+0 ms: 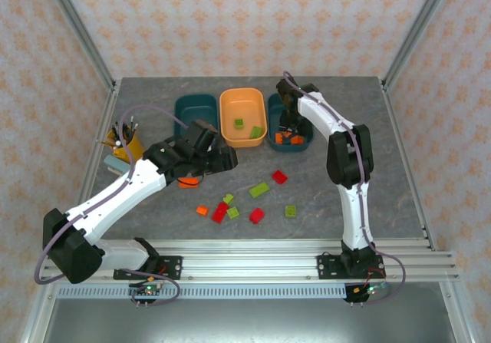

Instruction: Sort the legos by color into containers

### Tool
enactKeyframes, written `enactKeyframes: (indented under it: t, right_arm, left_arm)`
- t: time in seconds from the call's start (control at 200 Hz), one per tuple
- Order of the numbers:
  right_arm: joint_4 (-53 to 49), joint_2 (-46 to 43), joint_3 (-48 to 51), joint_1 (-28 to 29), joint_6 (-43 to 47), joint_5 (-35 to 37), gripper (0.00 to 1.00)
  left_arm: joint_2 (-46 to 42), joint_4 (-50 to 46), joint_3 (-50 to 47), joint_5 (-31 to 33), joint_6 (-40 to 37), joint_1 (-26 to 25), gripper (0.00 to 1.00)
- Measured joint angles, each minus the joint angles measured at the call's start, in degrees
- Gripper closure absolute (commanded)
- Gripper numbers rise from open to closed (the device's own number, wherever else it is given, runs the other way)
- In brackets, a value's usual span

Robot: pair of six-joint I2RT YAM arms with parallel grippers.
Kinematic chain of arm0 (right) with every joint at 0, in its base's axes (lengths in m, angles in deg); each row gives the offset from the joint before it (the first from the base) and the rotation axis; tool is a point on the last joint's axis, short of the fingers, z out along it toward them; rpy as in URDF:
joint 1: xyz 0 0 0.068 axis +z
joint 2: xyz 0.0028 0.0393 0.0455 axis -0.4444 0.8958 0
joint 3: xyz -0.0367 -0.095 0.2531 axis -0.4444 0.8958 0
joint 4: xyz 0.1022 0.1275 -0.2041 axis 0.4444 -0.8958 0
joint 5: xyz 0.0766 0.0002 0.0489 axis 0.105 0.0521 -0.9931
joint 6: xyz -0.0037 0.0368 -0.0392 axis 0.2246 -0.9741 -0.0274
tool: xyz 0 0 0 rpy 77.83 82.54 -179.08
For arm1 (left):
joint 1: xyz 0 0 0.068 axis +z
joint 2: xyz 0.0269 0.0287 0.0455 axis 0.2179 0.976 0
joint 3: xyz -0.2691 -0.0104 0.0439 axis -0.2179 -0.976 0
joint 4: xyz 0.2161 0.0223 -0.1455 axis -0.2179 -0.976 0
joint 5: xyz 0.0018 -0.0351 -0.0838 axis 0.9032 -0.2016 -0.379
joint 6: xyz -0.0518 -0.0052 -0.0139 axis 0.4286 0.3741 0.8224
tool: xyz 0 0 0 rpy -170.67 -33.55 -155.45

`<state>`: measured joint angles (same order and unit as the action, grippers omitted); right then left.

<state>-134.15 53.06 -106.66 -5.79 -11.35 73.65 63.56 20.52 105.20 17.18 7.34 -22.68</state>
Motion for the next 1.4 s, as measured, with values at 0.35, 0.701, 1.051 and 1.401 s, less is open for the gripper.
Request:
enactKeyframes:
  t: [0.35, 0.701, 1.051, 1.401]
  right_arm:
    - [13.73, -39.60, 26.05, 8.59, 3.50, -9.92, 0.37]
    - [24.06, -70.51, 67.12, 18.32, -2.45, -25.75, 0.32]
    - [23.34, -75.60, 68.96, 18.32, -5.14, -24.85, 0.31]
    - [23.37, -74.86, 68.96, 18.32, -5.97, -23.96, 0.31]
  left_arm:
    - [-3.17, -9.57, -3.82, -3.50, -12.55, -2.78, 0.25]
    - [5.60, -9.53, -8.20, -2.25, -20.20, -11.61, 0.36]
    - [14.27, -6.88, -10.12, 0.31, -22.88, -13.46, 0.33]
    - [19.65, -2.71, -11.89, 1.01, -22.86, -13.46, 0.43]
